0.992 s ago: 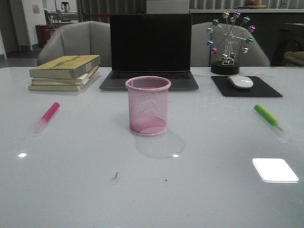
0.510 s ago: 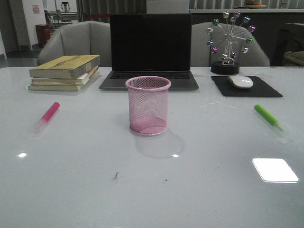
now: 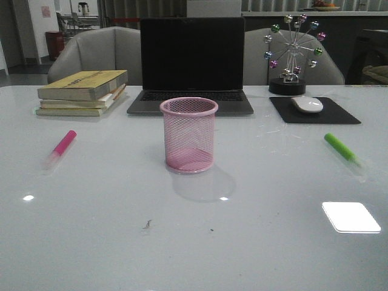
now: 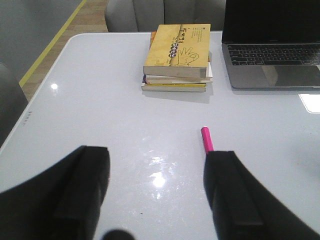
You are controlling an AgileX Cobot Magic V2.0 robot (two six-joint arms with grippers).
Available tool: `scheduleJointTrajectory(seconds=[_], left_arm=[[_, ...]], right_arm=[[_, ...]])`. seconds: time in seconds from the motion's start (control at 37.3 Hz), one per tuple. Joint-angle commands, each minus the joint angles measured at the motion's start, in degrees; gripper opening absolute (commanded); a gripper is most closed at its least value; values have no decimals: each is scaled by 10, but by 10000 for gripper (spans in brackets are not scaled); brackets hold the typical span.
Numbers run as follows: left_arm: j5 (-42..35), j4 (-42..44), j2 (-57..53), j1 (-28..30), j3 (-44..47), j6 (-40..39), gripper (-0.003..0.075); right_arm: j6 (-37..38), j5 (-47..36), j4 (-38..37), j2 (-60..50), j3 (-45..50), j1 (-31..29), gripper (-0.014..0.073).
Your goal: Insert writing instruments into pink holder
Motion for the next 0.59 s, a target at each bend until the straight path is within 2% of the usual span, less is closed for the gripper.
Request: scheduleJointTrajectory(seconds=[0.0, 0.11, 0.27, 0.38, 0.56], left_arm=[[-46, -6, -2, -2, -21, -6, 479], [-46, -6, -2, -2, -21, -6, 479], [-46, -6, -2, -2, -21, -6, 479], [-46, -6, -2, -2, -21, -6, 479], [-46, -6, -2, -2, -21, -6, 479]], right_arm=[[-2, -40, -7, 0, -22, 0, 405], [-1, -28, -7, 0, -22, 0, 405], [-1, 43, 11, 8, -22, 0, 405], [-1, 61, 17, 24, -28, 0, 405], [-1, 93, 19, 96, -96, 0, 405]])
